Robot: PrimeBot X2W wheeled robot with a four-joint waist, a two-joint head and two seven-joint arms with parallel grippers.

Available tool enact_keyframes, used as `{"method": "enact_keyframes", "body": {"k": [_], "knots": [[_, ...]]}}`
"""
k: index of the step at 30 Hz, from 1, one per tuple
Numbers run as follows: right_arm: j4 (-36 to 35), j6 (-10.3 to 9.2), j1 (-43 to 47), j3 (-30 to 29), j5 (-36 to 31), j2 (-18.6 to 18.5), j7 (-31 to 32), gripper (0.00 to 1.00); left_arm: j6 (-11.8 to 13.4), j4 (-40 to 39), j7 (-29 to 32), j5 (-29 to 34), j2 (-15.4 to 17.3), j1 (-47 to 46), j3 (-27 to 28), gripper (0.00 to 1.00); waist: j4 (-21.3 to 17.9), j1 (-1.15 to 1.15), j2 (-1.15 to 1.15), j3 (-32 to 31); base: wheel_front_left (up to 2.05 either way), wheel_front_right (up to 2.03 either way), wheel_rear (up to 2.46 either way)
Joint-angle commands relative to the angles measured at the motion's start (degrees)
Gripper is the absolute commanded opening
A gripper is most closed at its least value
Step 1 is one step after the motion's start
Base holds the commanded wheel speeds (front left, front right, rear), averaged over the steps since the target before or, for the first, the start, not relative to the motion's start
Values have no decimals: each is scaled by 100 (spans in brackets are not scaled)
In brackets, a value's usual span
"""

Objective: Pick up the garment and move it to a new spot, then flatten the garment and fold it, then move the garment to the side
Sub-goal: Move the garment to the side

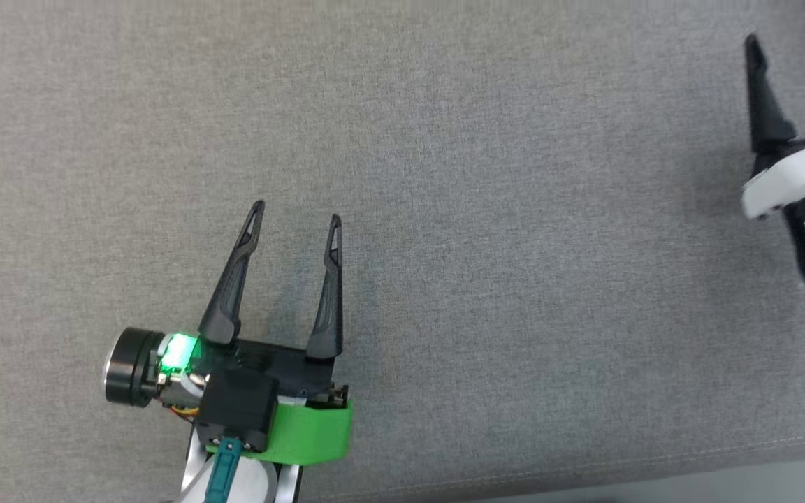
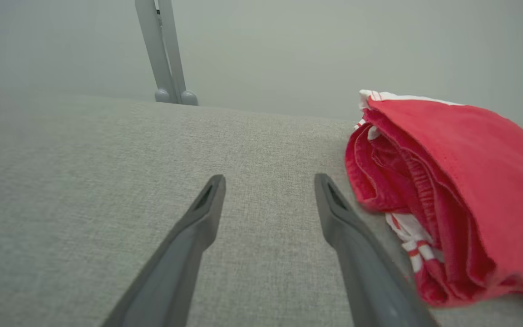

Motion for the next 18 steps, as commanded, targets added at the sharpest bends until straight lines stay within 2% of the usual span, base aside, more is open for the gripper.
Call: {"method": "enact_keyframes", "body": {"k": [1, 5, 9, 15, 18], "knots": [[-115, -7, 245, -47, -21, 166, -23, 100, -43, 39, 0, -61, -73, 183, 118, 100, 68, 0, 0, -794, 0, 0, 0], [-514, -7, 860, -107, -162, 735, -23, 100, -167, 159, 1, -266, -339, 639, 623, 100, 131, 0, 0, -1302, 0, 0, 0], [-1104, -7, 1734, -262, -390, 1385, -23, 100, -510, 303, 1, -352, -681, 1234, 1267, 100, 179, 0, 0, -1978, 0, 0, 0], [-1794, -7, 2606, -430, -602, 1923, -21, 100, -913, 457, 0, -204, -909, 1721, 1907, 100, 164, 0, 0, -2501, 0, 0, 0], [-2159, -7, 3031, -344, -682, 2013, -19, 100, -1079, 426, 1, -125, -976, 1933, 2110, 100, 152, 0, 0, -2730, 0, 0, 0]]}}
